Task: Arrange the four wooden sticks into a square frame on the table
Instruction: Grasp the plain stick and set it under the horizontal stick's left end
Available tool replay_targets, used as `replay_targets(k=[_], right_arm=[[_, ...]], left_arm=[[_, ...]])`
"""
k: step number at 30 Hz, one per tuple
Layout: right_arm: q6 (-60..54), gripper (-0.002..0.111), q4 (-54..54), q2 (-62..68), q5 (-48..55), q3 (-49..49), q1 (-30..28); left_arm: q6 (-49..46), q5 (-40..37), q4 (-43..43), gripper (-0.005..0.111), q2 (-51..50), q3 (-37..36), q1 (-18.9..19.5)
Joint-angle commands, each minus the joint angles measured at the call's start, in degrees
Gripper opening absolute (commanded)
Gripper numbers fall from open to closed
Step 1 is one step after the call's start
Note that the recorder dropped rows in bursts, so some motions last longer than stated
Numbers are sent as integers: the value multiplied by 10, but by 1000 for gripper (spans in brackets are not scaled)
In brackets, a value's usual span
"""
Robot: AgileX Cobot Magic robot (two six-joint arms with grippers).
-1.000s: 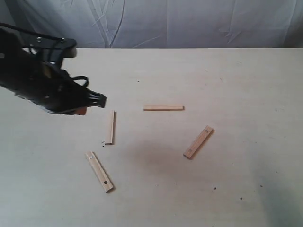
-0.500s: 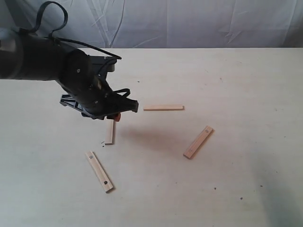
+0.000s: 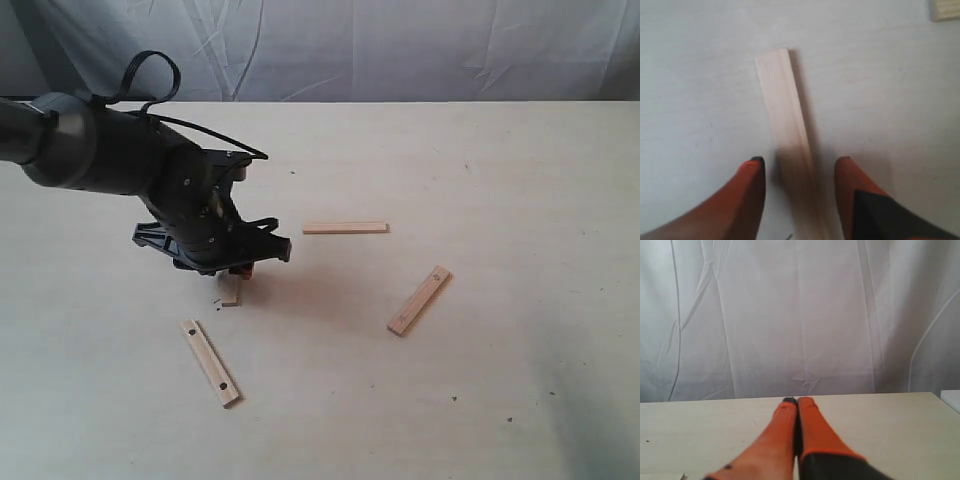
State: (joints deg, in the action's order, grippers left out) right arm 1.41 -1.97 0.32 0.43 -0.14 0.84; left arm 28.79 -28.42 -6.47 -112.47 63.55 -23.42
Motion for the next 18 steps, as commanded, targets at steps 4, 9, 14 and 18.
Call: replay_targets(k=[4, 9, 14, 18], right_arm=[[1, 0, 0, -3, -1, 1, -2], [1, 0, -1, -3, -1, 1, -2], [1, 0, -1, -3, 4, 1, -2], [1, 0, -1, -3, 4, 1, -2]], left_arm=[[12, -7, -10, 18, -19, 4, -1], [9, -33, 5, 0, 6, 20, -1], [2, -22, 90, 0, 36, 45, -18], [26, 34, 99, 0, 27, 47, -56]])
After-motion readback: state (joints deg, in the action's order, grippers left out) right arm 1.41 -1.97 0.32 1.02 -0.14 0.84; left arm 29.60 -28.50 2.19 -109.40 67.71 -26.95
